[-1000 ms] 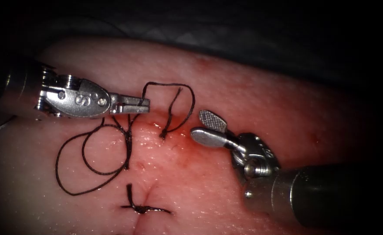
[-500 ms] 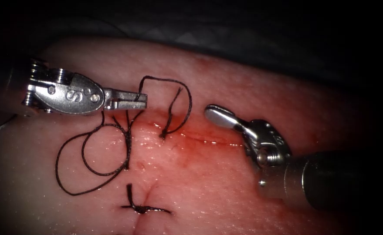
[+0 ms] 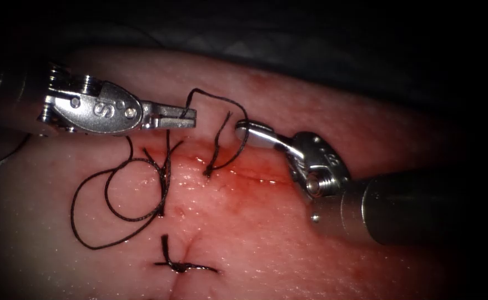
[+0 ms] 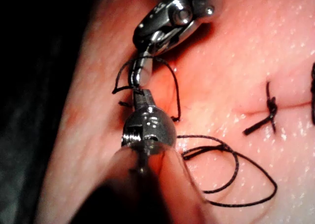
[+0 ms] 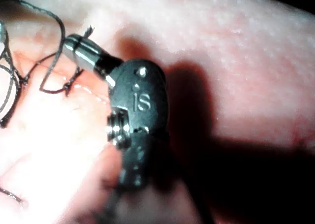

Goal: Wound Closure
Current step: Loop the suture around the right gripper counter-clockwise

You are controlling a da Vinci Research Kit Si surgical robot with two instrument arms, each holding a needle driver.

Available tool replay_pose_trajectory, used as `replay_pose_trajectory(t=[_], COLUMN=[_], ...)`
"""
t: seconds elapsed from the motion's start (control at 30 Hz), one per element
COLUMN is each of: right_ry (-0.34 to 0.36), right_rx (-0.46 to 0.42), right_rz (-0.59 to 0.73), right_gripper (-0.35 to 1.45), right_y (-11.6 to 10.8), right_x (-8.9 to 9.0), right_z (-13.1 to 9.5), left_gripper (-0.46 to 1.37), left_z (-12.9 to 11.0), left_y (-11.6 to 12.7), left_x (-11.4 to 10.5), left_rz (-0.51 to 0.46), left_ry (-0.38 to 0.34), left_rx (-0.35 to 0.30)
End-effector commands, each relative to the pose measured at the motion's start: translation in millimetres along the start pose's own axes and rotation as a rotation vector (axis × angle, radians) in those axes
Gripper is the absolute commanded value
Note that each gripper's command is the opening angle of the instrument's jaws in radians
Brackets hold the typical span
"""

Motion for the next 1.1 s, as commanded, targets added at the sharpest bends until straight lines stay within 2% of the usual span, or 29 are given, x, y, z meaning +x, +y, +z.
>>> replay_pose_trajectory(t=[0.03, 0.4, 0.73, 1.1], right_ry=[0.002, 0.051, 0.073, 0.104], right_rx=[0.002, 0.025, 0.031, 0.029], right_rz=[0.0, 0.004, -0.008, -0.002], right_gripper=[-0.35, -0.35, -0.35, -0.35], right_y=[-0.1, -1.3, -2.8, -3.5], right_x=[-0.1, 0.1, 1.7, 2.3], right_z=[0.1, 0.6, 0.9, 1.1], left_gripper=[-0.35, -0.35, -0.35, -0.35], left_z=[0.0, 1.9, 4.1, 6.0], left_y=[0.0, -0.3, 0.9, 3.6], left_x=[-0.1, -2.3, -4.4, -5.0], left_rz=[-0.004, -0.023, -0.026, -0.003], left_ry=[0.001, -0.018, -0.047, -0.172], left_rx=[-0.009, -0.022, -0.033, -0.065])
